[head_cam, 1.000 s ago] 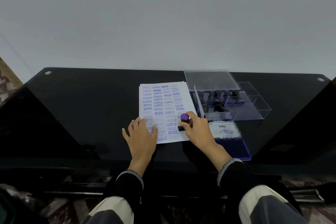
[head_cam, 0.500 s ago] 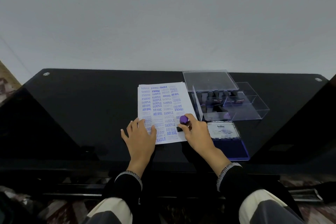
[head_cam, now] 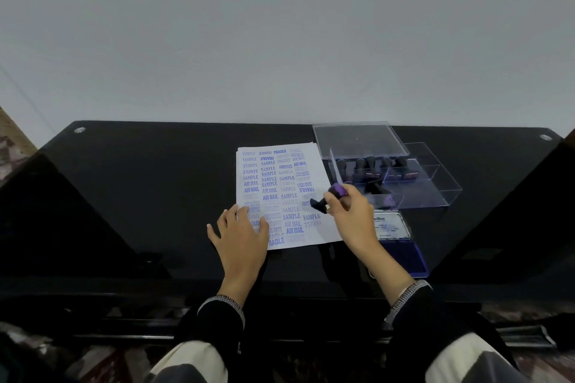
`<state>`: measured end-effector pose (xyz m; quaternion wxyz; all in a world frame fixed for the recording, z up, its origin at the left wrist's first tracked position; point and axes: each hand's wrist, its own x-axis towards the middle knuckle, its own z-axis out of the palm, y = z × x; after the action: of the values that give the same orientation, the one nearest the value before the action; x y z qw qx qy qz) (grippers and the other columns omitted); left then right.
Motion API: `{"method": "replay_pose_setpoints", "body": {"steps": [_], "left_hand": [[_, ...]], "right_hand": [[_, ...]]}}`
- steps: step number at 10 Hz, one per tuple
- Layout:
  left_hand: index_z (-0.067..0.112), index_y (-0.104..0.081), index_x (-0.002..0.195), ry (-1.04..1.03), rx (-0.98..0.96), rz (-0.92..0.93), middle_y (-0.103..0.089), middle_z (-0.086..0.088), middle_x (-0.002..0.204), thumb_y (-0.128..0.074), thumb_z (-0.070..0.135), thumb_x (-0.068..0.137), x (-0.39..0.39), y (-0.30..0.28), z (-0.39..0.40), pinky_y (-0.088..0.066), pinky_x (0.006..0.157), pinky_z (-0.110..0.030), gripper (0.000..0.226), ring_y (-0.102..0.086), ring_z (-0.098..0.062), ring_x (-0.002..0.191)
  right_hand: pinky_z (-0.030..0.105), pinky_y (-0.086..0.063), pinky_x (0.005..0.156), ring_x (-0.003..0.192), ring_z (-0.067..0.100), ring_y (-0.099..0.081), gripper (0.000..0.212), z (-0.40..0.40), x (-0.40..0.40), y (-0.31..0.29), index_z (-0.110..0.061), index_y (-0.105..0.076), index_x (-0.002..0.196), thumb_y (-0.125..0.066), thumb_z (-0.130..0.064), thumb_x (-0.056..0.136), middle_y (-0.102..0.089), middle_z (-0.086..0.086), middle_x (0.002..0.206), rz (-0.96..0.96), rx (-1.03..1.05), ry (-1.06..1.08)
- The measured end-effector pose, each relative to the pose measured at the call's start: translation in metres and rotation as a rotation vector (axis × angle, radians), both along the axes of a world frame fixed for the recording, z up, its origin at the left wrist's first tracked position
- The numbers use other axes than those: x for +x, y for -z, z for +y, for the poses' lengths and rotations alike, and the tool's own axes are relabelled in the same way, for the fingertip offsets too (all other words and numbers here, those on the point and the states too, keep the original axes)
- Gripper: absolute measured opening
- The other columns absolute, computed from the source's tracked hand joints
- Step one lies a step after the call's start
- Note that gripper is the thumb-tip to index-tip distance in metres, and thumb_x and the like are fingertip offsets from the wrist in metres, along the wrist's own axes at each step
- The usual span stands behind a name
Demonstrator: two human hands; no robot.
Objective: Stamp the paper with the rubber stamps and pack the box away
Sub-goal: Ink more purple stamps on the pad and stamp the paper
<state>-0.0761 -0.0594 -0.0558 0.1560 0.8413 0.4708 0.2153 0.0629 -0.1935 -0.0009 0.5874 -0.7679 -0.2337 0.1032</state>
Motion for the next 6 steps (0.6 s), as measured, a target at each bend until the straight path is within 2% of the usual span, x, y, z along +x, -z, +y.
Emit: {"method": "replay_pose_setpoints", "body": {"steps": [1, 3, 4, 5, 6], "left_hand": [[0.015, -0.054, 0.129, -0.001, -0.005, -0.003, -0.046, -0.001, 0.141, -0.05, 0.043, 0.093, 0.0003, 0.0, -0.0001, -0.011, 0.115, -0.055, 0.045, -0.033, -0.024, 0.137], [0.015, -0.054, 0.128, 0.001, 0.001, -0.011, -0.047, -0.001, 0.14, -0.05, 0.043, 0.093, 0.0, 0.0009, -0.0001, -0.012, 0.114, -0.056, 0.045, -0.033, -0.024, 0.137], [0.015, -0.054, 0.128, 0.0, 0.002, -0.006, -0.047, -0.001, 0.14, -0.05, 0.043, 0.093, 0.0008, 0.0013, 0.0003, -0.013, 0.114, -0.056, 0.045, -0.034, -0.024, 0.137], [0.016, -0.054, 0.128, 0.0, -0.001, -0.008, -0.047, -0.001, 0.14, -0.05, 0.043, 0.093, 0.001, 0.0012, 0.0002, -0.012, 0.114, -0.055, 0.045, -0.033, -0.024, 0.137], [0.015, -0.054, 0.128, 0.002, -0.005, -0.012, -0.046, -0.001, 0.14, -0.05, 0.043, 0.093, 0.0008, 0.0006, 0.0, -0.011, 0.114, -0.055, 0.044, -0.032, -0.024, 0.137]], "right_hand": [[0.036, -0.055, 0.082, 0.078, 0.022, -0.066, 0.008, -0.0017, 0.0022, -0.0033, -0.021, -0.055, 0.099, -0.06, -0.021, 0.092, -0.068, 0.012, 0.085, 0.094, 0.055, 0.024], [0.015, -0.054, 0.065, 0.07, 0.011, -0.063, 0.014, -0.0037, 0.0033, -0.0038, -0.012, -0.057, 0.106, -0.057, -0.018, 0.094, -0.067, 0.016, 0.091, 0.114, 0.047, 0.045], [0.014, -0.054, 0.063, 0.068, 0.011, -0.062, 0.014, -0.0034, 0.0026, -0.0037, -0.012, -0.057, 0.106, -0.057, -0.018, 0.094, -0.067, 0.017, 0.09, 0.107, 0.044, 0.043], [0.017, -0.056, 0.067, 0.067, 0.01, -0.061, 0.016, -0.0032, 0.0015, -0.0034, -0.011, -0.057, 0.108, -0.058, -0.017, 0.093, -0.066, 0.016, 0.088, 0.105, 0.039, 0.038], [0.033, -0.057, 0.079, 0.071, 0.012, -0.063, 0.012, -0.004, -0.0022, -0.0018, -0.019, -0.057, 0.103, -0.06, -0.016, 0.091, -0.066, 0.012, 0.085, 0.1, 0.031, 0.006]]}}
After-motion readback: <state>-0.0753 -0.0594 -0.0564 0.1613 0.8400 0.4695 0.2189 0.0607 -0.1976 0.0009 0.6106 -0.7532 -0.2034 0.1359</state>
